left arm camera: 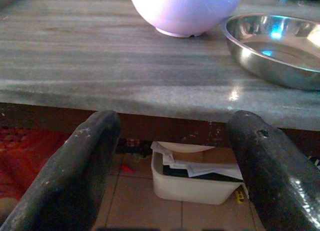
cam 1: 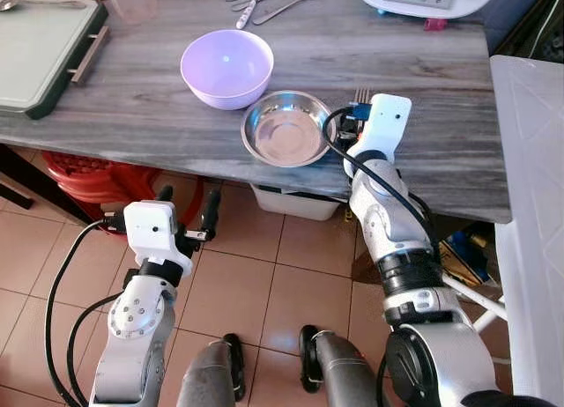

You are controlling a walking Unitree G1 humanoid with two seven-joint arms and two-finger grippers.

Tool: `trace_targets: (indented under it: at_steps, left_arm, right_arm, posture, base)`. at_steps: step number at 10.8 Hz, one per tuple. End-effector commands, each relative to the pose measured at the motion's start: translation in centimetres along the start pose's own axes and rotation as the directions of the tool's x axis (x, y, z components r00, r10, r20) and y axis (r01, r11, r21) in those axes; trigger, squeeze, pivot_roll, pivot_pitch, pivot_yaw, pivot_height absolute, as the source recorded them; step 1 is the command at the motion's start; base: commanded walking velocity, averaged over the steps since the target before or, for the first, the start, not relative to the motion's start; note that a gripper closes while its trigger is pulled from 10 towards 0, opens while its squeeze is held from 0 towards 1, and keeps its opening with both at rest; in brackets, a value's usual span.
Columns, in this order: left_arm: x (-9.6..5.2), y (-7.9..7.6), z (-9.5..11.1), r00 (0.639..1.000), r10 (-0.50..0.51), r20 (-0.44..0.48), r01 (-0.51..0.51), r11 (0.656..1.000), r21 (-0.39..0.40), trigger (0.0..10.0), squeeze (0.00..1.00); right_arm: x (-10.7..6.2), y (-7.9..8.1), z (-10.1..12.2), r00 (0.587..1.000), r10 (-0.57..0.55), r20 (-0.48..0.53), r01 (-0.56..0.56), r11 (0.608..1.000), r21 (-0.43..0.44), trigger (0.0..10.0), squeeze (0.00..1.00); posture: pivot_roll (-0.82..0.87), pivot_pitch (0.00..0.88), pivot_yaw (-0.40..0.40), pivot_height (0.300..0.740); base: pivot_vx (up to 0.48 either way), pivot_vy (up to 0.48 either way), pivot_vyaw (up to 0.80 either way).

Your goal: Setting the table

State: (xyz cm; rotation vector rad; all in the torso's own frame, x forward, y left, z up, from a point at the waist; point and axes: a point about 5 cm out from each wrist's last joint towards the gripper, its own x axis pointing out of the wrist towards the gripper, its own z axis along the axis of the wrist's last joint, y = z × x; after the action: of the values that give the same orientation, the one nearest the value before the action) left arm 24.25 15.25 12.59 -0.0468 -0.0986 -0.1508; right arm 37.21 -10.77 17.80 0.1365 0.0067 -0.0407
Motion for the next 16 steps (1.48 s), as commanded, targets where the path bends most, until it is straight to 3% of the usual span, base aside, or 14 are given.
trace_targets:
  at_steps: [1, 7, 9, 11, 12, 13, 16]
  left_arm:
    - [-0.2, 0.0, -0.2, 1.0, 0.001, -0.01, -0.001, 1.0, 0.006, 10.0, 0.0]
    - [-0.1, 0.0, -0.1, 1.0, 0.001, -0.003, -0.001, 1.0, 0.007, 10.0, 0.0]
    - [-0.1, 0.0, -0.1, 1.0, 0.002, -0.005, -0.002, 1.0, 0.007, 10.0, 0.0]
    - [-0.3, 0.1, -0.2, 1.0, 0.0, -0.012, 0.0, 1.0, 0.007, 10.0, 0.0]
    - [-0.3, 0.1, -0.2, 1.0, -0.003, -0.013, 0.003, 1.0, 0.007, 10.0, 0.0]
    - [-0.3, 0.1, -0.2, 1.0, -0.008, -0.016, 0.008, 1.0, 0.009, 10.0, 0.0]
    - [-0.3, 0.1, -0.2, 1.0, -0.009, -0.017, 0.009, 1.0, 0.013, 10.0, 0.0]
  right_arm:
    - [-0.2, 0.0, 0.1, 1.0, 0.007, 0.014, -0.007, 1.0, -0.016, 10.0, 0.0]
    - [-0.5, -1.0, 1.6, 0.991, -0.017, 0.129, 0.023, 0.999, -0.046, 10.0, 0.0]
    - [-0.6, -2.8, 2.5, 0.98, -0.089, 0.18, 0.107, 0.99, -0.093, 10.0, 0.0]
    - [-0.5, -5.0, 1.5, 0.985, -0.157, 0.068, 0.164, 0.98, -0.114, 10.0, 0.0]
    - [-0.5, -5.3, 1.4, 0.987, -0.152, 0.06, 0.159, 0.979, -0.128, 10.0, 0.0]
    - [-0.2, -5.4, 0.7, 0.991, -0.135, -0.004, 0.133, 0.984, -0.121, 10.0, 0.0]
    - [0.1, -4.3, 0.2, 0.997, -0.043, -0.06, 0.036, 0.992, -0.117, 10.0, 0.0]
  posture:
    - [0.0, 0.276, 0.02, 0.74]
    - [0.0, 0.272, 0.023, 0.74]
    - [0.0, 0.274, 0.022, 0.74]
    - [0.0, 0.279, 0.027, 0.74]
    - [0.0, 0.279, 0.03, 0.74]
    - [0.0, 0.28, 0.033, 0.74]
    - [0.0, 0.278, 0.033, 0.74]
  base:
    - [0.0, 0.0, 0.0]
    - [0.0, 0.0, 0.0]
    - [0.0, 0.0, 0.0]
    - [0.0, 0.0, 0.0]
    - [0.0, 0.0, 0.0]
    - [0.0, 0.0, 0.0]
    - [0.0, 0.0, 0.0]
